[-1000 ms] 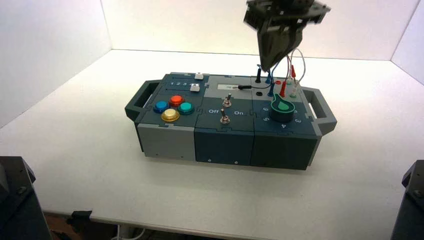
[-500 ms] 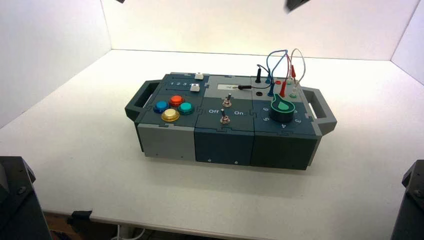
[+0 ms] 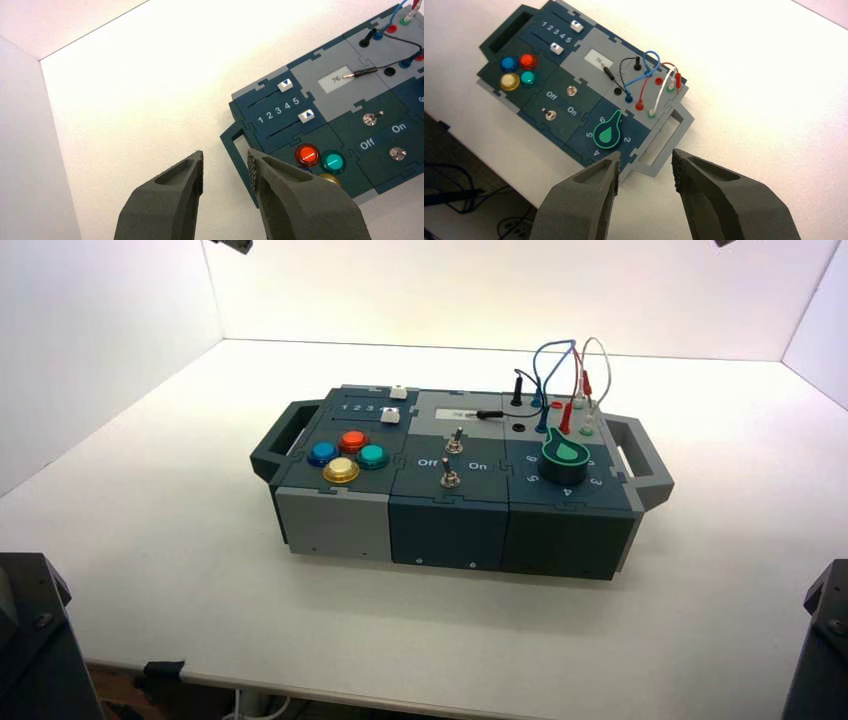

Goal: Turn the knob to position 1.

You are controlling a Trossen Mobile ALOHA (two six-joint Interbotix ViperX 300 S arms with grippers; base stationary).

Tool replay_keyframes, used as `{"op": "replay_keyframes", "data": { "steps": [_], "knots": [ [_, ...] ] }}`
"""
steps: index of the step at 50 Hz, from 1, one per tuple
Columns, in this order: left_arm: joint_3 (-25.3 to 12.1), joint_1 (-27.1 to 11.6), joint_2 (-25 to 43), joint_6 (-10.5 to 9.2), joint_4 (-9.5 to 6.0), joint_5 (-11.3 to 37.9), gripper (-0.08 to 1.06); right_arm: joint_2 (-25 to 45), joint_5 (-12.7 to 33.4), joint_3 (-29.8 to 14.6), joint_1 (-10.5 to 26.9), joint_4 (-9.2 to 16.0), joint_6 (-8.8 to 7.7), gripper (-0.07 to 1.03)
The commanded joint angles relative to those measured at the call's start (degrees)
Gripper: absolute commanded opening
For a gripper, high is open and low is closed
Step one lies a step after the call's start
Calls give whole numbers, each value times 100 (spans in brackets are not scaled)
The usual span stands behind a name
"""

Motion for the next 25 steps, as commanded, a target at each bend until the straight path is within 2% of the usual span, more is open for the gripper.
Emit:
{"op": "replay_keyframes", "data": {
  "steps": [1,25],
  "knots": [
    [-53,-53,-53,53,9,-88,49,62,0,-149,-9,9,-26,55],
    [70,-53,-44,97,35,-185,49,167,9,-149,-9,70,-35,55]
  ]
}}
